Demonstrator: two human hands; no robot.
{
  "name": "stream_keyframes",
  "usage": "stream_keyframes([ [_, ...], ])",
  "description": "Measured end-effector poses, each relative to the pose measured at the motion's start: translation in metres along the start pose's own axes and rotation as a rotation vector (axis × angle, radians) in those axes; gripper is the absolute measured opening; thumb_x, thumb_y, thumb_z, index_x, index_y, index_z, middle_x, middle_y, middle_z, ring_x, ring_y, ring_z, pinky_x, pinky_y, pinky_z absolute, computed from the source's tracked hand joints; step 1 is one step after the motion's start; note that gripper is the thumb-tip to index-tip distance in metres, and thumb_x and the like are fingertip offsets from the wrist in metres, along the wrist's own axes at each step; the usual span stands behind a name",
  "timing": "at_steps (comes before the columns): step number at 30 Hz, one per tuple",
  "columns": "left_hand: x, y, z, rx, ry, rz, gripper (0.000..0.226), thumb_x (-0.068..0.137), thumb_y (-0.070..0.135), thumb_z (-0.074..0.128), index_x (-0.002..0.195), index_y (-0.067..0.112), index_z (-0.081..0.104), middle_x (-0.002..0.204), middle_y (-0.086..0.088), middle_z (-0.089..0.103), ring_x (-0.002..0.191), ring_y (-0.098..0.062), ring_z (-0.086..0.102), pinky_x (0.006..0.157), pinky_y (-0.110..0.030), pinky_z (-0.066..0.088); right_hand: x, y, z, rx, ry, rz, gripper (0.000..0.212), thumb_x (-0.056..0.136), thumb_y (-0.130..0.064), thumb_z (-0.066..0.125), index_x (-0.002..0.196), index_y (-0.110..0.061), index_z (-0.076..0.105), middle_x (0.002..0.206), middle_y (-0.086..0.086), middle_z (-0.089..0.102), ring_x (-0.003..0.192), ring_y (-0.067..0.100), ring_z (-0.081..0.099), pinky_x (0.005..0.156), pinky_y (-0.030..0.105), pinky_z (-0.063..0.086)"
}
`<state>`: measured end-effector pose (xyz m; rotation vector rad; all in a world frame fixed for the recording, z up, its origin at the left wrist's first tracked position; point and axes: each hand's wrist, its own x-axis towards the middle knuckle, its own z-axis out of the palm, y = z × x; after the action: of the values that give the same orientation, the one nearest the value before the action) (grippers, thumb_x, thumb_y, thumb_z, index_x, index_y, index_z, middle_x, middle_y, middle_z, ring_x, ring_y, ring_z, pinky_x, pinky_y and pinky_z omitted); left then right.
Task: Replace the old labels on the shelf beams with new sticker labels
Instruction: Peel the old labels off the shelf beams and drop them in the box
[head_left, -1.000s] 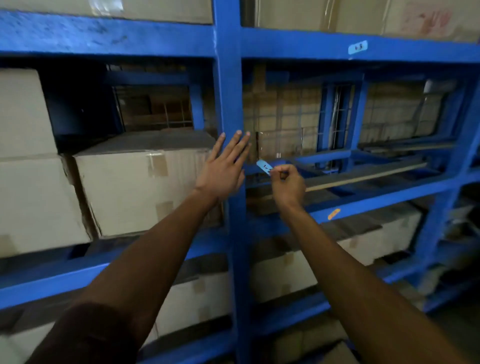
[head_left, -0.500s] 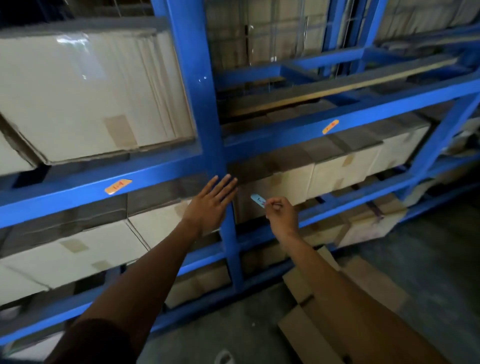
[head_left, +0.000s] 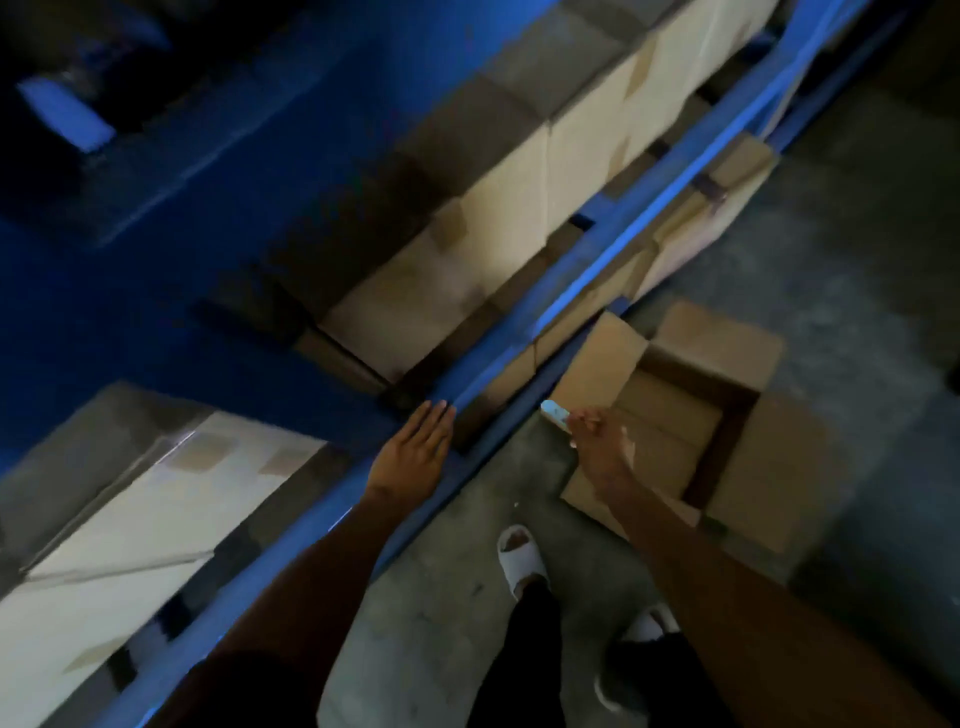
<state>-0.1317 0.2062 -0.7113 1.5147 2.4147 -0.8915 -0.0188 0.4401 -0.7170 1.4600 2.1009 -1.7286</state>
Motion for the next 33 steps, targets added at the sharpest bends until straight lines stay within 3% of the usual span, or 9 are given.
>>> stream_keyframes([
  [2, 0.026, 0.004, 0.005, 0.016, -0.001, 0.036, 0.065, 0.102, 0.03, 0.036, 0.154, -0.004, 0.021, 0.165, -0.017, 0.014, 0.154, -0.031, 0.012, 0.124, -0.047, 0.001, 0.014, 0.014, -0.004, -0.002, 0.059, 0.08, 0.012, 0.093, -0.032, 0.056, 0.084, -0.025, 0.06, 0.094, 0.01, 0.069, 0.096, 0.034, 0.064, 0.077, 0.034, 0.048],
  [6, 0.1, 0.007, -0.001, 0.072, -0.061, 0.199, 0.061, 0.102, 0.02, 0.026, 0.154, -0.008, 0.009, 0.167, -0.018, 0.004, 0.155, -0.03, -0.001, 0.12, -0.05, -0.018, 0.048, 0.047, -0.02, 0.082, 0.127, 0.232, 0.011, 0.094, -0.031, 0.055, 0.092, -0.025, 0.063, 0.102, 0.011, 0.071, 0.095, 0.031, 0.064, 0.076, 0.035, 0.049],
  [11, 0.197, 0.001, -0.043, 0.242, 0.026, 0.336, 0.059, 0.1, 0.022, 0.027, 0.151, -0.006, 0.027, 0.165, -0.018, 0.019, 0.155, -0.03, 0.007, 0.121, -0.049, -0.016, 0.086, 0.079, -0.051, 0.164, 0.232, 0.294, 0.005, 0.094, -0.024, 0.058, 0.094, -0.021, 0.062, 0.103, 0.007, 0.071, 0.086, 0.024, 0.062, 0.07, 0.031, 0.046],
  [14, 0.253, 0.0, -0.076, 0.309, 0.024, 0.403, 0.058, 0.099, 0.023, 0.031, 0.15, -0.004, 0.034, 0.163, -0.018, 0.025, 0.155, -0.031, 0.011, 0.122, -0.048, -0.014, 0.108, 0.093, -0.076, 0.18, 0.278, 0.378, 0.019, 0.094, -0.028, 0.058, 0.107, -0.014, 0.064, 0.106, 0.008, 0.07, 0.086, 0.022, 0.061, 0.07, 0.028, 0.045],
  [19, 0.332, -0.001, -0.118, 0.351, 0.071, 0.482, 0.044, 0.095, 0.023, 0.039, 0.128, 0.006, 0.063, 0.144, -0.017, 0.053, 0.149, -0.03, 0.029, 0.126, -0.046, -0.006, 0.151, 0.111, -0.11, 0.221, 0.32, 0.434, 0.014, 0.092, -0.028, 0.06, 0.102, -0.019, 0.063, 0.107, 0.009, 0.07, 0.097, 0.029, 0.066, 0.08, 0.043, 0.058],
  [21, 0.353, 0.002, -0.128, 0.351, 0.082, 0.511, 0.039, 0.095, 0.02, 0.042, 0.119, 0.006, 0.07, 0.131, -0.017, 0.061, 0.14, -0.032, 0.042, 0.126, -0.046, -0.002, 0.168, 0.114, -0.119, 0.236, 0.34, 0.446, 0.015, 0.092, -0.029, 0.061, 0.104, -0.021, 0.063, 0.107, 0.008, 0.07, 0.096, 0.027, 0.067, 0.075, 0.038, 0.058],
  [24, 0.383, 0.011, -0.14, 0.315, 0.144, 0.554, 0.03, 0.09, 0.016, 0.049, 0.101, 0.006, 0.075, 0.1, -0.014, 0.07, 0.106, -0.033, 0.062, 0.126, -0.048, 0.009, 0.199, 0.122, -0.129, 0.267, 0.377, 0.511, 0.019, 0.09, -0.029, 0.06, 0.107, -0.021, 0.064, 0.109, 0.009, 0.07, 0.1, 0.029, 0.065, 0.081, 0.039, 0.057],
  [30, 0.436, 0.024, -0.146, 0.211, 0.317, 0.549, 0.017, 0.082, 0.012, 0.059, 0.08, 0.001, 0.073, 0.074, -0.017, 0.07, 0.072, -0.034, 0.068, 0.111, -0.047, 0.039, 0.266, 0.146, -0.12, 0.233, 0.4, 0.637, 0.027, 0.091, -0.028, 0.054, 0.114, -0.017, 0.064, 0.116, 0.012, 0.067, 0.11, 0.036, 0.059, 0.091, 0.04, 0.051],
  [33, 0.439, 0.025, -0.139, 0.167, 0.354, 0.51, 0.032, 0.092, 0.018, 0.047, 0.081, 0.004, 0.074, 0.077, -0.016, 0.072, 0.069, -0.031, 0.069, 0.114, -0.041, 0.033, 0.288, 0.159, -0.095, 0.314, 0.392, 0.678, 0.03, 0.094, -0.025, 0.05, 0.121, -0.018, 0.061, 0.12, 0.011, 0.065, 0.114, 0.034, 0.058, 0.096, 0.046, 0.051],
])
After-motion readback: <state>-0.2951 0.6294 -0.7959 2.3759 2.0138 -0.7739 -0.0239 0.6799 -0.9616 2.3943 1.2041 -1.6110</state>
